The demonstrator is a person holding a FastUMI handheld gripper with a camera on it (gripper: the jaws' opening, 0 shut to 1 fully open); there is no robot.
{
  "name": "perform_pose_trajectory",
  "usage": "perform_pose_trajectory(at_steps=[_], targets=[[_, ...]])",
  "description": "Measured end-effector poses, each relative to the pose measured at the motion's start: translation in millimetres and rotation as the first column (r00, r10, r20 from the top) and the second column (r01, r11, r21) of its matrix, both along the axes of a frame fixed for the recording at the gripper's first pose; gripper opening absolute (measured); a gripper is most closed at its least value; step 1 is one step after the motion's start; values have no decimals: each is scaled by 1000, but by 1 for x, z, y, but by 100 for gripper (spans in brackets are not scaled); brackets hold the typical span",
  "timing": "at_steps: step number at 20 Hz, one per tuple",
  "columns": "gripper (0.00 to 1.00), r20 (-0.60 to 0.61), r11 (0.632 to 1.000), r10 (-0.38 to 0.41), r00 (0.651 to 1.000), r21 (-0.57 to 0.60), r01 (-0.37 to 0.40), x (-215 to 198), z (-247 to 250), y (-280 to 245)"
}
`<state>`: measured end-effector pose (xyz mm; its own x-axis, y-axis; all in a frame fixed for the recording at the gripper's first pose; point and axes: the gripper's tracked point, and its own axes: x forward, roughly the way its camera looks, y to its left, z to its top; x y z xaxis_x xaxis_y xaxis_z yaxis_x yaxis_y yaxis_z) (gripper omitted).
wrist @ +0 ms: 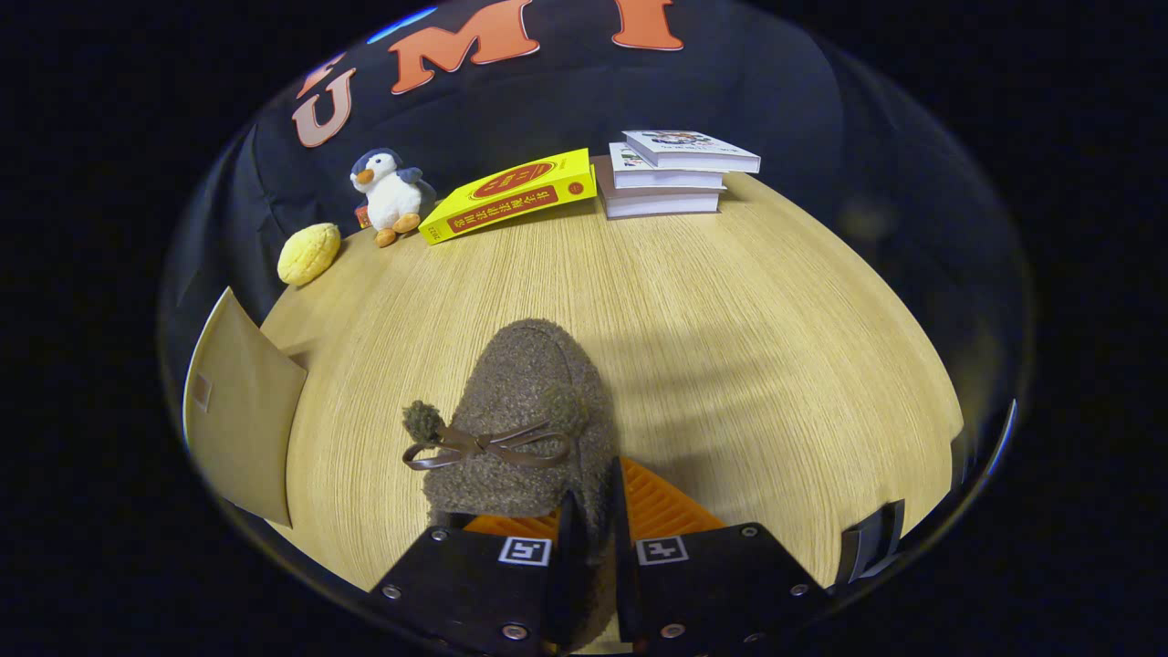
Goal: Open the storage box then place both shoes into the box .Put the left shoe in first, then the right shoe, with the right side of both shoes facing outward in a uniform manner.
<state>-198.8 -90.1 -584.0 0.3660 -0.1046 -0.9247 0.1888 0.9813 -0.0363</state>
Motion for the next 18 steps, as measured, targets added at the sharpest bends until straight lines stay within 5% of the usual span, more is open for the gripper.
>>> perform_pose_trajectory(at_steps=[10, 18], targets=[[6, -15, 996, -93, 996, -13, 93, -1, 5, -3], [5, 18, 995, -89, 996, 36, 88, 37, 93, 68]])
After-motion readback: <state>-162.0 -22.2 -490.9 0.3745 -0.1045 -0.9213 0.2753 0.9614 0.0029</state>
